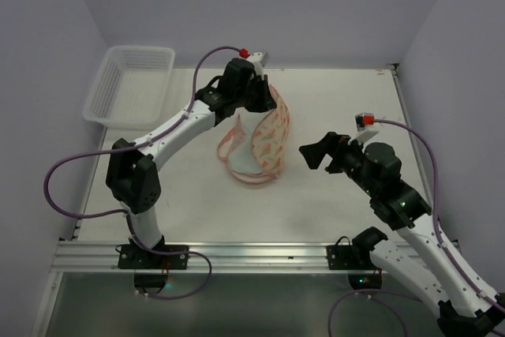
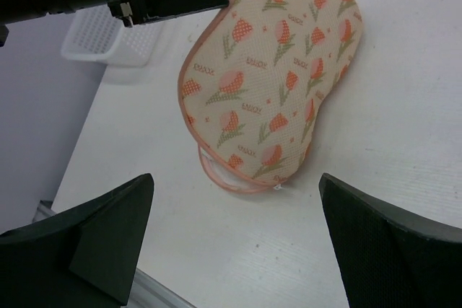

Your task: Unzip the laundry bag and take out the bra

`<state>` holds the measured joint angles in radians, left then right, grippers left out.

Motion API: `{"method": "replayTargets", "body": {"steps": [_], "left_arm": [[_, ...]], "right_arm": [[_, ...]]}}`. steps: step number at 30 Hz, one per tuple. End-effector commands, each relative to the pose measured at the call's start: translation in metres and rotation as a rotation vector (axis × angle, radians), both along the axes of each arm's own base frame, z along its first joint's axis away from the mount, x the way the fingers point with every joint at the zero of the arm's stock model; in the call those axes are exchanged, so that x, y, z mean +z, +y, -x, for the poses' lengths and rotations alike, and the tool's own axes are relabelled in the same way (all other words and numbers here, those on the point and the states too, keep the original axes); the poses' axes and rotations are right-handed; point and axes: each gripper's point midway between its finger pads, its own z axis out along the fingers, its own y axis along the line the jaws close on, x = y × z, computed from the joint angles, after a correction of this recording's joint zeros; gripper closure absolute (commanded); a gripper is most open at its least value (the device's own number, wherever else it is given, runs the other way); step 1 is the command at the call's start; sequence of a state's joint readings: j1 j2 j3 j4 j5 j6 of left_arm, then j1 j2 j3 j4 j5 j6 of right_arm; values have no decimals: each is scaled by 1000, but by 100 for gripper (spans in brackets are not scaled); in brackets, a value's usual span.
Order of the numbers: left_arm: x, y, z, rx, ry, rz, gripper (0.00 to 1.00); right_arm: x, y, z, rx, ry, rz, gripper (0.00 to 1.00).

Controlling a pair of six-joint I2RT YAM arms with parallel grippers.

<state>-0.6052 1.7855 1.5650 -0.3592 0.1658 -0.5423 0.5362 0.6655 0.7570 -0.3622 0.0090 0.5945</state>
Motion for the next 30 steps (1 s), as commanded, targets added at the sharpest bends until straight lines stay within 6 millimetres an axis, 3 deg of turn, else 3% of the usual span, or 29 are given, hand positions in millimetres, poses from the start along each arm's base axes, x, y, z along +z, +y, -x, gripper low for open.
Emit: {"method": "replayTargets", "body": {"steps": [1,2,3,4,5,6,7,10,11,12,14,16,18,25,28,30], "left_arm": [[35,-66,12,-130,-36,115,100],[37,-82,18,-159,-34,125,100],[22,-99,21,-186,-13,115,98],[31,-126,36,-247,-29,138,93],[28,-140,44,-276,-24,142,84],[8,-154,47,-299,2,124,75],[3,-170,62,-338,9,122,59],[-14,-187,73,-345,4,83,34],[-20,-185,74,-335,5,63,27],[-13,-181,75,-324,-7,62,17],[-8,-168,65,-260,-46,20,12],[12,-154,61,-216,-104,1,1],[33,-143,60,-194,-142,-1,0],[69,-101,66,-116,-183,74,0],[64,-74,65,-28,-190,63,1],[44,-64,67,-22,-144,46,2]], "right_arm": [[29,-21,-2,-107,-88,-34,1],[28,-26,0,-126,-96,-37,1],[37,-33,5,-148,-134,-59,1],[39,-39,8,-169,-148,-69,1],[38,-47,8,-211,-162,-68,1],[47,-56,15,-231,-197,-92,1],[49,-61,17,-254,-209,-104,1],[57,-85,28,-338,-261,-130,1],[54,-90,30,-357,-262,-127,1],[55,-97,31,-387,-273,-126,1],[55,-104,36,-404,-294,-126,1],[51,-107,37,-415,-286,-111,1],[48,-107,38,-415,-278,-104,1],[47,-105,35,-414,-265,-90,1],[46,-103,33,-405,-260,-77,1],[43,-99,33,-386,-251,-73,1]]}}
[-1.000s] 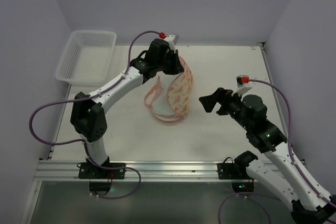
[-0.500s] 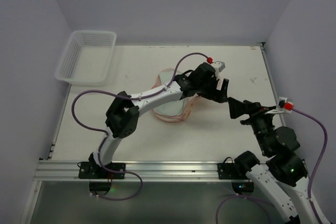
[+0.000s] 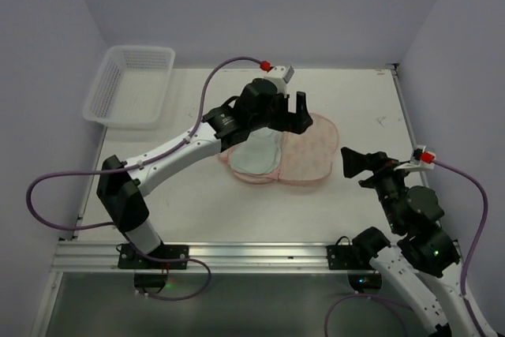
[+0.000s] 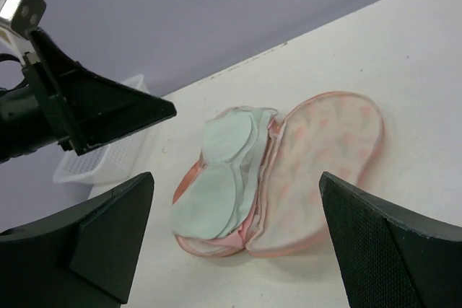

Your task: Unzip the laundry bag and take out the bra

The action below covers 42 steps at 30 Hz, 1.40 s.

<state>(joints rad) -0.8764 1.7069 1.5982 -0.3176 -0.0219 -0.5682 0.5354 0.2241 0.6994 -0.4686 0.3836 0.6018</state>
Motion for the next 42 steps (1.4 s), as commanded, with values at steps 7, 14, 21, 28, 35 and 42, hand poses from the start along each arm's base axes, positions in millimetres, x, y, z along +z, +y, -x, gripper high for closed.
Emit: {"method": "replayTargets", "body": {"steps": [7,14,21,28,35,42], "left_arm": [[-78,41,-13,132,144,-104,6],[-115,81,-50,282,168,-254,8],[-147,82,-69,311,202,-336,9],[-157,66,-82,333,148,-398,11],[-188,90,-90,410,134,-573,17],[-203,100,-91,420,134,-647,32]], "right_arm": [[-20,15,-8,50,80,34,1],[-54,41,-12,147,211,22,1],[-69,54,-14,190,272,20,1],[-74,56,-16,195,293,16,1],[-78,58,-16,199,302,8,1],[-82,61,-18,201,312,2,1]]}}
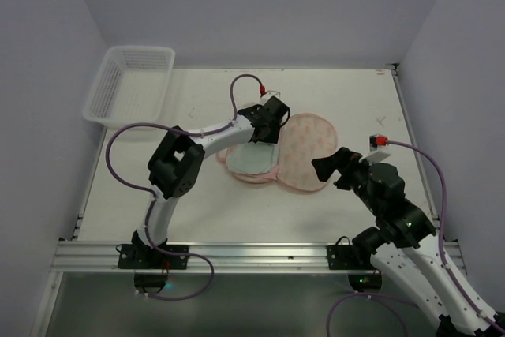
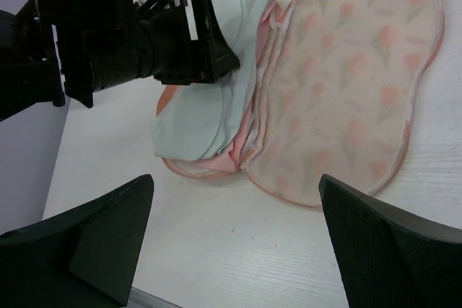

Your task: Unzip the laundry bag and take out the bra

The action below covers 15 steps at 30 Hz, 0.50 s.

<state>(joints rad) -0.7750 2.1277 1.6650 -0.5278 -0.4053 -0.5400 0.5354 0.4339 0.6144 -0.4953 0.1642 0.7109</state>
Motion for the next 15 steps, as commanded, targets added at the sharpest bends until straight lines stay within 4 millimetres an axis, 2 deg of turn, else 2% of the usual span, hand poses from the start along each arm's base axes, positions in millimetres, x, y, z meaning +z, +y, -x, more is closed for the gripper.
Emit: {"method": "replayTargets", "body": {"steps": [1,4,5,8,12,15], "left_arm": [[10,9,-10,24,-45,-59,35],[15,10,-9,21,-48,-53,51],[18,11,-8,21,-52,-50,60],[24,11,-7,18,-62,-35,77],[32,9,-6,3,-65,-15,89],[46,8,-6,0,-82,10,99]], "right_arm": [[3,5,-5,-1,-8,-27,1],[4,5,-7,-4,-12,-29,1],[4,5,-7,-3,-12,-29,1],[3,4,-7,-7,-13,-27,1],[4,4,-7,-8,-16,-27,1],[5,3,-8,-11,-21,-23,1]]}}
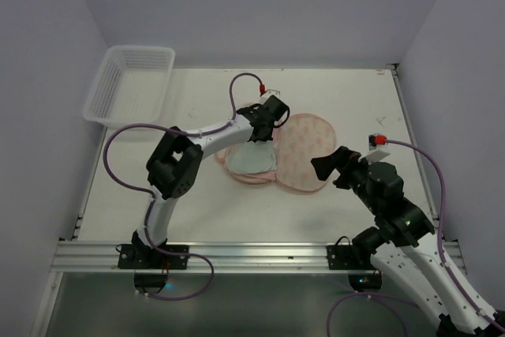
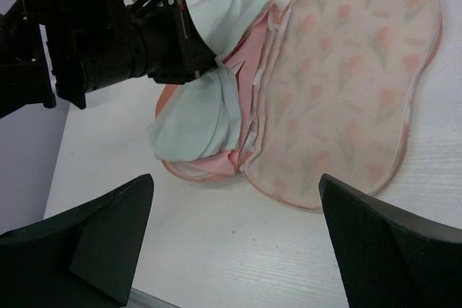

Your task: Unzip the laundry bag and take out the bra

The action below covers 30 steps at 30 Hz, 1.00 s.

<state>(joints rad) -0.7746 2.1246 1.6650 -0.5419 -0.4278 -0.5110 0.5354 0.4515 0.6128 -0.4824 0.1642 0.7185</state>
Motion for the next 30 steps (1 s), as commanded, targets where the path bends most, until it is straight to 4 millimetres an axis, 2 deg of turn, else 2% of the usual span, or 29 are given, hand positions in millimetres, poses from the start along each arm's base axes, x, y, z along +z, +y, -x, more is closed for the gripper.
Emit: {"method": "replayTargets", "body": {"steps": [1,2,4,5,8,13,16,19,20,21,22,26,28,29,30], "left_arm": [[50,1,-4,2,-73,68,99],[63,1,-3,-1,-87,92,99],[73,2,-3,-10,-89,135,99],[89,2,-1,-16,-113,168,99],[113,3,2,-34,-142,234,99],[133,18,1,-36,-162,284,100],[161,40,-8,-23,-211,297,100],[209,75,-20,2,-317,301,100],[231,94,-23,24,-362,306,100],[243,101,-23,5,-389,285,100],[267,109,-22,-1,-439,288,100],[313,137,-20,2,-530,264,100],[324,135,-17,-42,-542,286,100],[327,129,-14,-73,-539,303,100],[327,115,-10,-136,-520,354,100]], "right_arm": [[8,2,-5,-7,-31,-22,1],[9,1,-5,-8,-35,-21,1],[10,1,-5,-5,-39,-18,1],[10,1,-5,-4,-40,-17,1],[10,0,-5,-8,-41,-13,1],[12,1,-7,-6,-43,-3,1],[17,1,-7,0,-54,1,1],[21,0,-8,-2,-68,6,1],[21,-1,-8,-5,-69,10,1],[23,-1,-8,-3,-74,14,1],[24,-1,-9,-6,-76,16,1],[28,-1,-10,-2,-90,26,1],[30,-2,-11,-1,-96,34,1],[31,-1,-12,0,-100,36,1],[30,0,-13,5,-98,44,1]]}}
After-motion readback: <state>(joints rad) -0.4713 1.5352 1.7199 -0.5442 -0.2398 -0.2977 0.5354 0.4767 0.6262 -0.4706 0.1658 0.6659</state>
